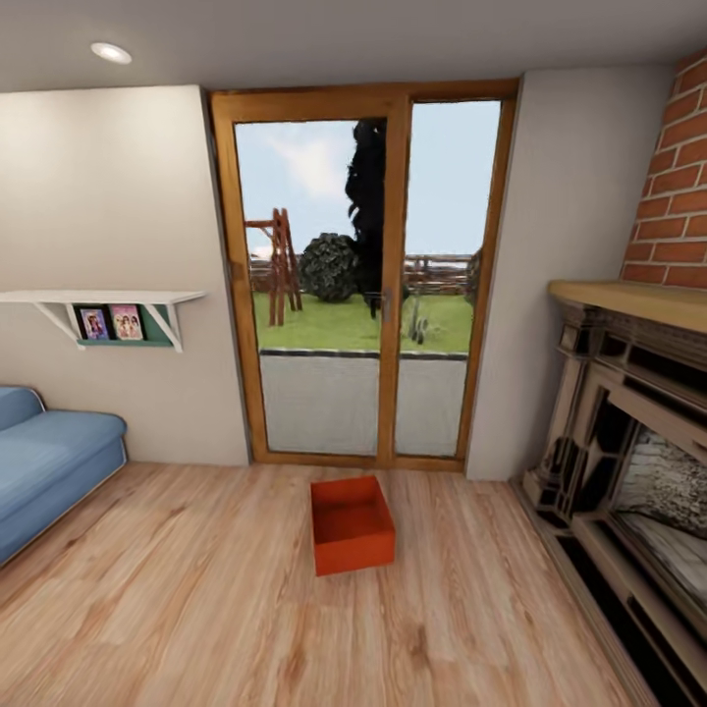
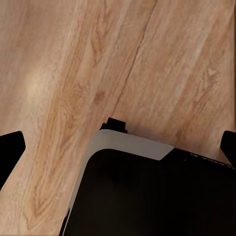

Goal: Move the two storage containers from the living room to the garage. In the garage, place one container on the floor and stack the other container on top of it (either order is fine).

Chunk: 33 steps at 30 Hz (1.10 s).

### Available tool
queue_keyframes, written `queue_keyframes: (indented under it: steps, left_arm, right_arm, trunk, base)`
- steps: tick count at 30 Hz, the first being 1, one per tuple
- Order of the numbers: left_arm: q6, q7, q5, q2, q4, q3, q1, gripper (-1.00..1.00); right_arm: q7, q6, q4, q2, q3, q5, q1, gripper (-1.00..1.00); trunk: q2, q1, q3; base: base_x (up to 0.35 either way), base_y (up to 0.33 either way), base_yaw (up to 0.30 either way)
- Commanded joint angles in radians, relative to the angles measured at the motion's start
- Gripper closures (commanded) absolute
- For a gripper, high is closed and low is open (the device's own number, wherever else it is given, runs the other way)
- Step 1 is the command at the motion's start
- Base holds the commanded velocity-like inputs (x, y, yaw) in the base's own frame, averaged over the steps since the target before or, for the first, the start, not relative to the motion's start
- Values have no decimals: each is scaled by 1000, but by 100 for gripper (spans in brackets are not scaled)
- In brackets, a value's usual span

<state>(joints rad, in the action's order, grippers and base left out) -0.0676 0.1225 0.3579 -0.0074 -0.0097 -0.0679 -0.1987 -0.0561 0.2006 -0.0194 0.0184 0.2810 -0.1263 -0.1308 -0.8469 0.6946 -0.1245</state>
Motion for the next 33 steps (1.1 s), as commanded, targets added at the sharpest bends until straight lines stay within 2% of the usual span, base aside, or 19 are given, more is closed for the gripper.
queue_keyframes:
  steps: [1, 26, 33]
  left_arm:
    - [-3, 3, 7, 0, 0, -7, -1, -100]
    - [-4, 3, 7, 1, 0, -7, -1, -100]
    - [-4, 3, 7, 1, 0, -7, -1, -100]
  right_arm:
    - [-1, 5, -2, -1, 9, -10, -1, -100]
    - [-13, 3, -2, -8, 4, -9, -1, -100]
    - [-13, 3, -2, -5, 4, -9, -1, -100]
  trunk:
    - [-1, 1, -2]
    - [-1, 1, -2]
    - [-1, 1, -2]
  base:
    - [320, 0, 0]
    - [319, -65, 0]
    - [319, -94, 188]
